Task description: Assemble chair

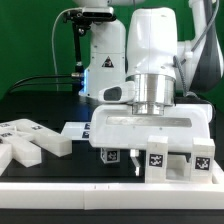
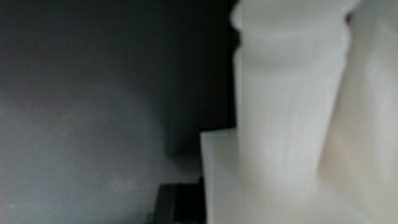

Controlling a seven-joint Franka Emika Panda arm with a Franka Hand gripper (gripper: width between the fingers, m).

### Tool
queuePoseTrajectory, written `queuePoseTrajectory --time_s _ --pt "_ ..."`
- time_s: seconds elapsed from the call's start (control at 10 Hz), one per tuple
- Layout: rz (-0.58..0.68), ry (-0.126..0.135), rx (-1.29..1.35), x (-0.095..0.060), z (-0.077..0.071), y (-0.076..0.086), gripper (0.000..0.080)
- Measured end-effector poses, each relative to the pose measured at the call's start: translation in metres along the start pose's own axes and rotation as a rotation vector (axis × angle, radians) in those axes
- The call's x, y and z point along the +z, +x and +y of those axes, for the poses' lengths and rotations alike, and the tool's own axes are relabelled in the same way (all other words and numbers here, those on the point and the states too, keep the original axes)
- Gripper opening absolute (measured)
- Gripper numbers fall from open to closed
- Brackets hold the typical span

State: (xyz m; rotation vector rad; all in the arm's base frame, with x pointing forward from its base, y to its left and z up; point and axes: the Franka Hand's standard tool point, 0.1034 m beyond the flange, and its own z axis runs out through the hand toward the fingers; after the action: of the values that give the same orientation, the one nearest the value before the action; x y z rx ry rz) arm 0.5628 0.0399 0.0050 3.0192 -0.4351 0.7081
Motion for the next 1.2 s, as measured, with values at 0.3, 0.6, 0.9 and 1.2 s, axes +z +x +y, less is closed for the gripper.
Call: queuePoseTrajectory --time_s 0.3,0.6,0.9,1.2 --pt "-0.103 0.029 -0.122 -0.03 0.005 0.009 0.0031" --pt "-0.167 0.057 -0.136 -0.052 -0.001 0.015 0.0031" --pt "-0.247 0.062 -0.142 -0.048 0.001 0.005 0.0031" --pt "-0.247 0.062 -0.142 -0.048 0.001 0.005 0.0031"
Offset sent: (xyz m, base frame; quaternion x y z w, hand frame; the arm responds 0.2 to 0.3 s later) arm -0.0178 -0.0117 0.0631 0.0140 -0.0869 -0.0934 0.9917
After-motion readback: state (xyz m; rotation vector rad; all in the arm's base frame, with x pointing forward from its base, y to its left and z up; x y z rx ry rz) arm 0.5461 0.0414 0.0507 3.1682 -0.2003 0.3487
